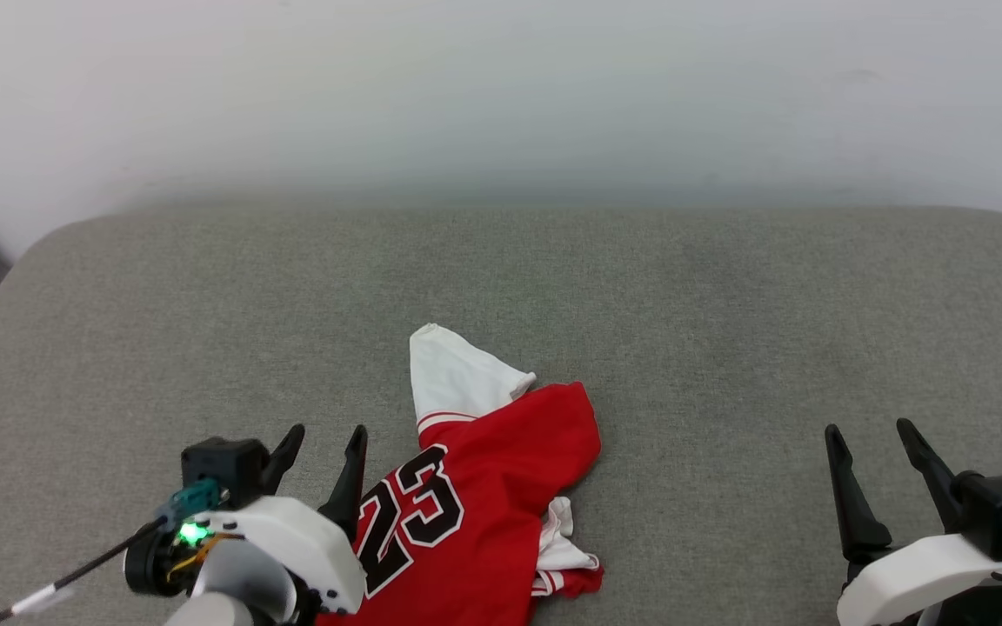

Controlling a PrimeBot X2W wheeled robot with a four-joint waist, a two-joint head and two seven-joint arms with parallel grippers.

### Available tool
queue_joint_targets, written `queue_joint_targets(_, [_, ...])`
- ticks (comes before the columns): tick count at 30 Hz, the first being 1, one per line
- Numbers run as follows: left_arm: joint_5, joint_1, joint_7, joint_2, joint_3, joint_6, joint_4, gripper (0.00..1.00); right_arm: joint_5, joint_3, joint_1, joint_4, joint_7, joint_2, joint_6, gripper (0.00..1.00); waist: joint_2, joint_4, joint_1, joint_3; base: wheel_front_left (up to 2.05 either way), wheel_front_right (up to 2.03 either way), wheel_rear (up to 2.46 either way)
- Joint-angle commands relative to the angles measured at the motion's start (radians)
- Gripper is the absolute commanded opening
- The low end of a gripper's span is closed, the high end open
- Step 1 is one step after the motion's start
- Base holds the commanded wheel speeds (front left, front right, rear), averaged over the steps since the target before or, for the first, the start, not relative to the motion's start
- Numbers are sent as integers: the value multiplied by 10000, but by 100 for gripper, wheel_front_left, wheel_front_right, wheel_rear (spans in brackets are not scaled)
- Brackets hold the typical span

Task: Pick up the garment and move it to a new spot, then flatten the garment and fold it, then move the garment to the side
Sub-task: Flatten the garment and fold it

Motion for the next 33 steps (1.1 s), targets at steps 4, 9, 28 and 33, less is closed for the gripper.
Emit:
queue_joint_targets(4, [-76,-1252,574,-70,-302,-628,808,100,-53,62,-231,-117,22,4,-3,100,-1,-133,0,388,0,0,0])
queue_joint_targets(9, [-334,-3008,1614,-165,-610,-1617,2293,100,-70,295,-544,-65,-29,4,-3,100,-1,-495,0,1002,0,0,0])
queue_joint_targets(28, [-710,-5026,3728,-414,-1228,-2336,6066,0,144,315,-961,545,-450,4,-3,100,-1,-1124,0,1888,0,0,0])
queue_joint_targets(33, [-763,-4645,2438,-147,-615,-1751,5677,0,58,264,-924,544,-382,1,-3,100,-1,-868,0,1684,0,0,0])
